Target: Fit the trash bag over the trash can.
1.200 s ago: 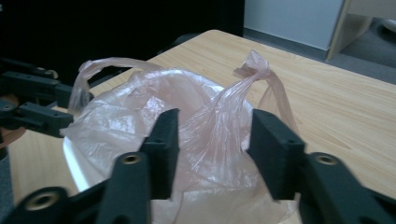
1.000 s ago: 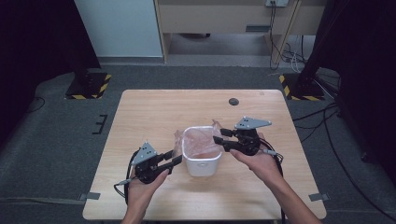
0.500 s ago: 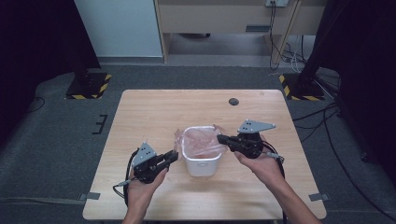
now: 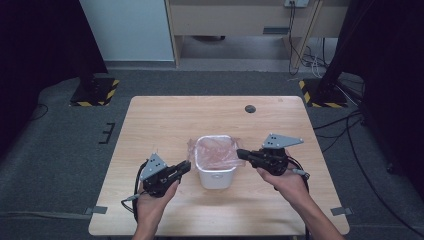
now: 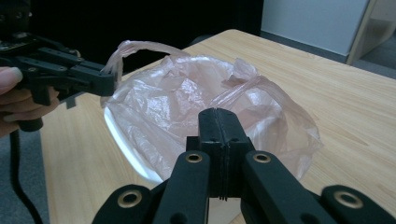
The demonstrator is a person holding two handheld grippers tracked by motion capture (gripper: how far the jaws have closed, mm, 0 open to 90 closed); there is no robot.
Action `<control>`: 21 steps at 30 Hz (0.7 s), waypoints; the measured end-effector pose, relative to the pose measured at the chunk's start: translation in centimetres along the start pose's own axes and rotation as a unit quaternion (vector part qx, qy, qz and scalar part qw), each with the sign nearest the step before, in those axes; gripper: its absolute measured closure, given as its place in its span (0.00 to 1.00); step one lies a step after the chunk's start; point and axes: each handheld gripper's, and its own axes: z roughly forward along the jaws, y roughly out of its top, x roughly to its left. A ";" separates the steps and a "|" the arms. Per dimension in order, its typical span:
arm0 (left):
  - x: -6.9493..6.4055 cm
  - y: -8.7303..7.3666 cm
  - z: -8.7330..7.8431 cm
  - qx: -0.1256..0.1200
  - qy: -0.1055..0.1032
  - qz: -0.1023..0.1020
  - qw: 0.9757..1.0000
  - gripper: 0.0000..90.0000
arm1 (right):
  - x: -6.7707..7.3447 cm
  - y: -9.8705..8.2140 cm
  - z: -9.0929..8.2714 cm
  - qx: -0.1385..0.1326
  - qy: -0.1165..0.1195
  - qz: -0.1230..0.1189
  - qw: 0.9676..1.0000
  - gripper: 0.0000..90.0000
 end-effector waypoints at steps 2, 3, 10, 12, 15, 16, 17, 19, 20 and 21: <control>0.0 0.0 0.0 0.000 0.000 0.001 1.000 0.92 | -0.1 -0.2 -0.1 0.003 0.003 0.009 1.000 0.83; -0.1 0.0 0.0 -0.001 -0.002 0.001 1.000 0.92 | -0.2 -0.3 -0.1 0.006 0.005 0.012 1.000 0.79; -0.2 0.1 0.0 -0.002 -0.002 0.003 1.000 0.92 | -0.1 -0.4 -0.2 0.014 0.019 0.006 1.000 0.83; -0.2 0.0 0.0 -0.001 -0.002 0.002 1.000 0.92 | 0.0 -0.6 -0.3 0.019 0.020 0.003 1.000 0.83; -0.2 -0.1 0.1 0.001 -0.003 0.003 1.000 0.92 | 0.0 -1.1 -0.3 0.017 0.025 0.005 1.000 0.68; -0.2 -0.1 0.1 0.001 -0.003 0.003 1.000 0.92 | -0.1 -1.3 -0.3 0.014 0.028 0.005 0.999 0.63; -0.2 -0.1 0.1 0.001 -0.003 0.004 1.000 0.92 | -0.1 -1.5 -0.4 0.015 0.031 0.004 0.999 0.65; -0.3 -0.1 0.2 0.002 -0.002 0.005 1.000 0.92 | 0.0 -1.8 -0.6 0.016 0.032 -0.008 0.999 0.68; -0.3 -0.1 0.3 0.003 -0.002 0.006 1.000 0.92 | 0.0 -1.9 -0.7 0.017 0.035 -0.008 0.999 0.72; -0.4 -0.2 0.4 0.005 -0.002 0.007 1.000 0.92 | 0.0 -2.0 -0.7 0.015 0.035 -0.013 0.999 0.77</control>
